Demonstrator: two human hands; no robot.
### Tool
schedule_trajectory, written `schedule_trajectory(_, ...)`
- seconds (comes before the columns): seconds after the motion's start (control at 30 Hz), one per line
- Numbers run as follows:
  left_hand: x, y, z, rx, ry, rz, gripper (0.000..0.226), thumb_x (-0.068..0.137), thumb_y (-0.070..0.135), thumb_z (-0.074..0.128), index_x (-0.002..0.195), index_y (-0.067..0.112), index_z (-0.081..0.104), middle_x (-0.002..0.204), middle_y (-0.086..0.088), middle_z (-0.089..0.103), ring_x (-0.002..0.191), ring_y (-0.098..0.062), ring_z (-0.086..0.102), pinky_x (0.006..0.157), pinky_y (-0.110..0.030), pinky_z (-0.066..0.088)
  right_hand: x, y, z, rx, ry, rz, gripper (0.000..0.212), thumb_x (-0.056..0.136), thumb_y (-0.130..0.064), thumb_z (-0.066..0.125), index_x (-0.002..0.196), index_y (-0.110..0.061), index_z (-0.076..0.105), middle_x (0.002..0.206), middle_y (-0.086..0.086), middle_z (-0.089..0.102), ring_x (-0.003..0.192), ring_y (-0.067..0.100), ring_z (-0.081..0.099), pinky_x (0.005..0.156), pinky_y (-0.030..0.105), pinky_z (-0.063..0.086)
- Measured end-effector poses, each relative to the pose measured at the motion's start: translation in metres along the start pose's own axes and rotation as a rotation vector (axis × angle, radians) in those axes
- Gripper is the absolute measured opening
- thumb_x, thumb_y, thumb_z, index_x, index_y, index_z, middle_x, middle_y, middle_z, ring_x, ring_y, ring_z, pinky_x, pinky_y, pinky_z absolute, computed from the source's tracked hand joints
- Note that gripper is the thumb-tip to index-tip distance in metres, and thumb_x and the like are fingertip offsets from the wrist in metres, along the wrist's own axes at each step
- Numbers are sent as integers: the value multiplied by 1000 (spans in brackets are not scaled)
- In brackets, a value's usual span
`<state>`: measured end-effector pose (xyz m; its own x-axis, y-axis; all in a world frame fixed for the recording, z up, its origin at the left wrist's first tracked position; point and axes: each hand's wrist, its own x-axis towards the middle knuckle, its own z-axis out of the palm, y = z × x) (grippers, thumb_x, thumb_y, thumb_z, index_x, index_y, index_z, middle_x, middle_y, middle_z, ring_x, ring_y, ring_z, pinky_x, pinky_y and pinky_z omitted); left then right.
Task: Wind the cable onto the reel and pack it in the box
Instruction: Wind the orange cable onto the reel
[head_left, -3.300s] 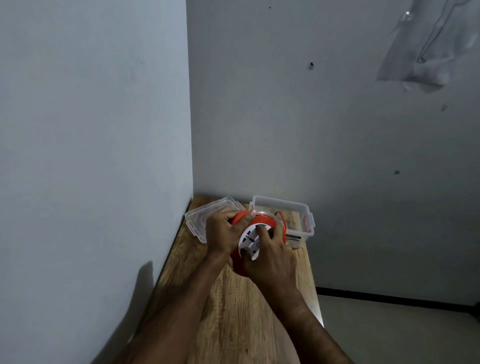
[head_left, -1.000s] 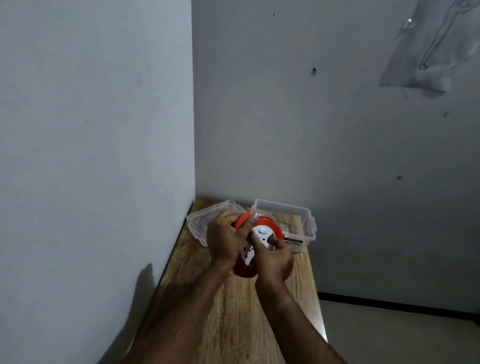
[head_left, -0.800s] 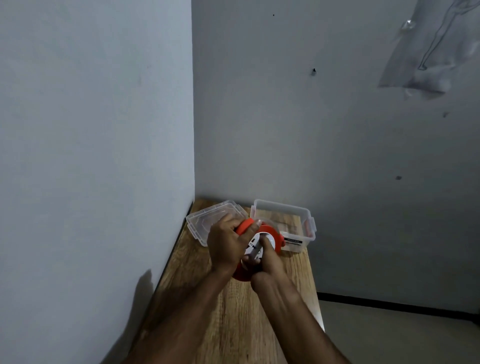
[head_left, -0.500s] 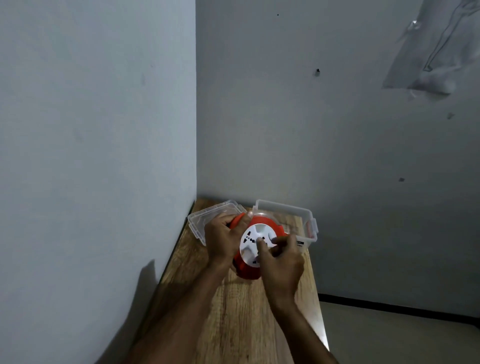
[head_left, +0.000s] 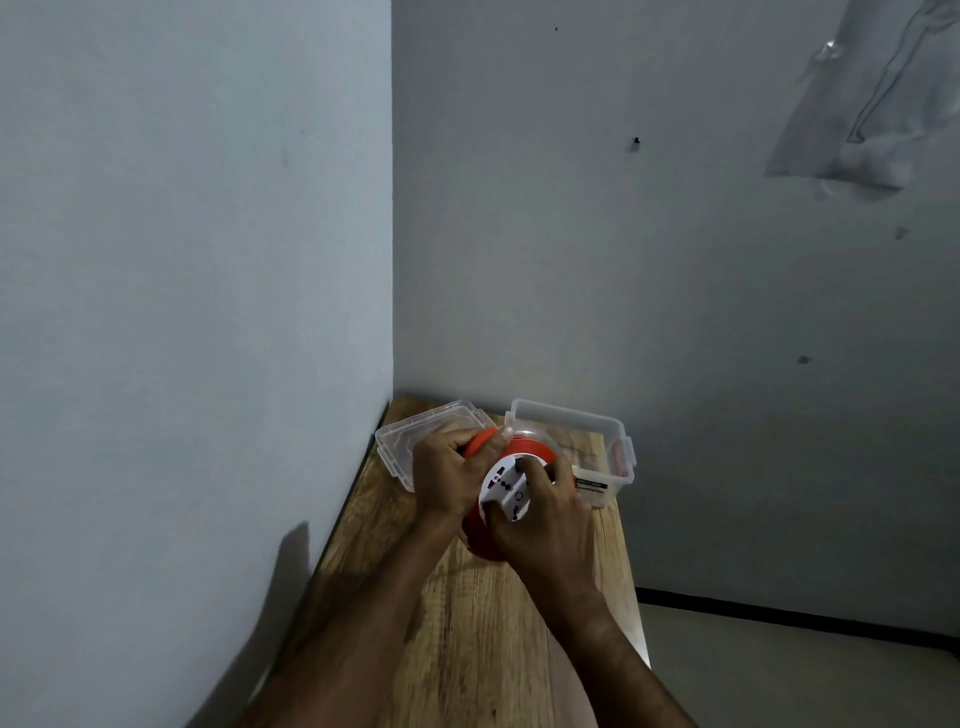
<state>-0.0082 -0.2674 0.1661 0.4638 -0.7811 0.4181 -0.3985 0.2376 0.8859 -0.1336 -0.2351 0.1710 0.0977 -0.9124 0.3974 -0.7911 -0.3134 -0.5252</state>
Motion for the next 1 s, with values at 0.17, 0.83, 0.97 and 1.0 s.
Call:
schedule_trajectory(0.17, 1, 0, -1, -11, 43, -23, 26, 86, 36, 79, 88, 11, 79, 82, 6, 75, 68, 0, 68, 60, -9, 55, 3, 3, 5, 127, 44, 59, 65, 68, -42, 89, 125, -22, 65, 118, 0, 72, 100, 14, 71, 86, 28, 60)
schedule_trajectory(0.83, -6, 3, 5, 45, 110, 43, 38, 83, 47, 76, 94, 11, 80, 90, 4, 78, 73, 5, 63, 67, -7, 48, 10, -7, 22, 897, 160, 869, 59, 67, -31, 91, 117, -14, 65, 121, 6, 67, 103, 23, 65, 75, 36, 61)
schedule_trajectory(0.97, -1, -1, 5, -67, 146, -137, 30, 85, 45, 77, 89, 15, 78, 80, 13, 74, 70, -2, 70, 60, -13, 57, -3, -11, 4, 327, 257, 337, 47, 81, -40, 81, 118, -16, 67, 103, 4, 76, 83, 12, 71, 58, 2, 44)
schedule_trajectory(1.0, 0, 0, 5, -73, 145, -144, 27, 86, 44, 78, 87, 17, 77, 76, 18, 70, 69, -1, 69, 57, -12, 55, -5, -10, 0, 221, 265, 215, 46, 81, -40, 81, 118, -17, 67, 98, 2, 76, 79, 11, 72, 63, 1, 43)
